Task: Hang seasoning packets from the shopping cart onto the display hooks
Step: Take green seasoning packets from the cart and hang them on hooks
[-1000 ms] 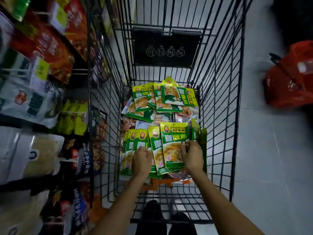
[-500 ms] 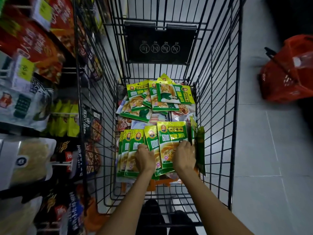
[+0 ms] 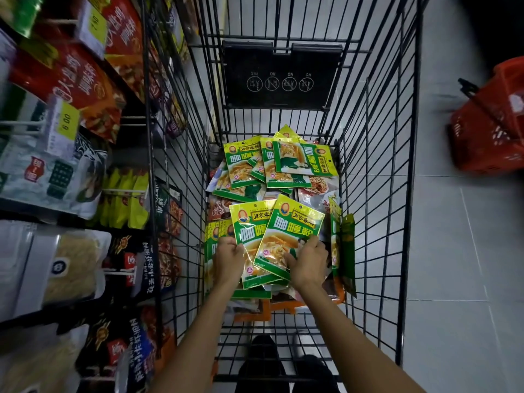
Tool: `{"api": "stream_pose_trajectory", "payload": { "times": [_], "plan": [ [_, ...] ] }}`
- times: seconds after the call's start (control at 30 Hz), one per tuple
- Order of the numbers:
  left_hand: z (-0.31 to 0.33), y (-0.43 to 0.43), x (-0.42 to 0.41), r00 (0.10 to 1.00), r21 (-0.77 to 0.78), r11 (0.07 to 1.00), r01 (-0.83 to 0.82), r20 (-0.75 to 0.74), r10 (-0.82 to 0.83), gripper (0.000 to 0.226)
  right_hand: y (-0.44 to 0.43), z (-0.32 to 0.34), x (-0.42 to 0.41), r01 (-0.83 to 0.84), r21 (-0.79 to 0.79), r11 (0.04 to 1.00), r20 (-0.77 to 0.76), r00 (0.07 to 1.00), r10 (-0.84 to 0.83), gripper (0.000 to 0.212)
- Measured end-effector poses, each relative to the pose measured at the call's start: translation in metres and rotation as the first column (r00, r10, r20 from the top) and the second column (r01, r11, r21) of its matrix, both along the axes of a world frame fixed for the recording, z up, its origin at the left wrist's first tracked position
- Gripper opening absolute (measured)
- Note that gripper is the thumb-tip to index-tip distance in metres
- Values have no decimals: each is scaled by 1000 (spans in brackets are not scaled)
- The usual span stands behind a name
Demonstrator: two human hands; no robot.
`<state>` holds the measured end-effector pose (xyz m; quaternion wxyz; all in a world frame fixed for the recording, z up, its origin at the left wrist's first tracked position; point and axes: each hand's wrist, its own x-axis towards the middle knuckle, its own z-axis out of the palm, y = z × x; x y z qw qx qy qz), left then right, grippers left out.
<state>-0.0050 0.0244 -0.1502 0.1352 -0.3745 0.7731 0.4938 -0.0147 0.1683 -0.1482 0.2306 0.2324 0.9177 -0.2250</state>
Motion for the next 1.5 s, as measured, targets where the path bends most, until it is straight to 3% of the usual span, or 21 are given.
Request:
{"api": "stream_pose_trajectory", "payload": {
  "times": [0.17, 0.37, 0.53, 0.63, 0.8, 0.9, 1.03, 1.13, 1.2, 1.37, 1.5],
  "plan": [
    [0, 4, -3, 999, 69, 997, -31, -3, 32, 20, 2, 2, -24, 322, -132, 937, 121, 944, -307, 95],
    [-3, -1, -6, 997, 156, 985, -78, 31, 74, 38, -2, -2, -35, 411, -91, 907, 189, 901, -389, 103],
    [-5, -4, -4, 993, 233, 967, -105, 73, 90, 34, 1, -5, -28, 458, -150, 876, 233, 878, -419, 71],
    [-7, -6, -4, 989, 322, 937, -133, 105, 105, 26, 4, -5, -24, 503, -178, 846, 200, 860, -469, 82],
    [-1, -4, -6, 981, 333, 932, -141, 175, 85, 58, 12, -2, -19, 636, -490, 596, 222, 752, -621, 74],
    [3, -9, -8, 985, 345, 929, -131, 147, 85, 23, 22, 7, -16, 612, -602, 512, 224, 745, -628, 55],
    [22, -13, -9, 991, 350, 927, -132, 22, 133, 16, 32, 32, -22, 588, -691, 421, 291, 760, -582, 46],
    [49, -18, -8, 988, 297, 947, -123, -50, 144, 50, 36, 59, -32, 549, -776, 312, 349, 785, -512, 68],
    [70, -25, -9, 983, 283, 950, -134, -85, 164, 52, 37, 80, -41, 493, -827, 269, 352, 828, -437, 71],
    [150, -45, -2, 931, 173, 962, -210, -266, 251, 30, 32, 155, -60, 250, -921, 300, 200, 962, -188, 42],
    [234, -61, 21, 844, 105, 953, -283, -444, 299, 65, 18, 228, -67, 6, -970, 243, 9, 1000, 10, 23]
  ]
}}
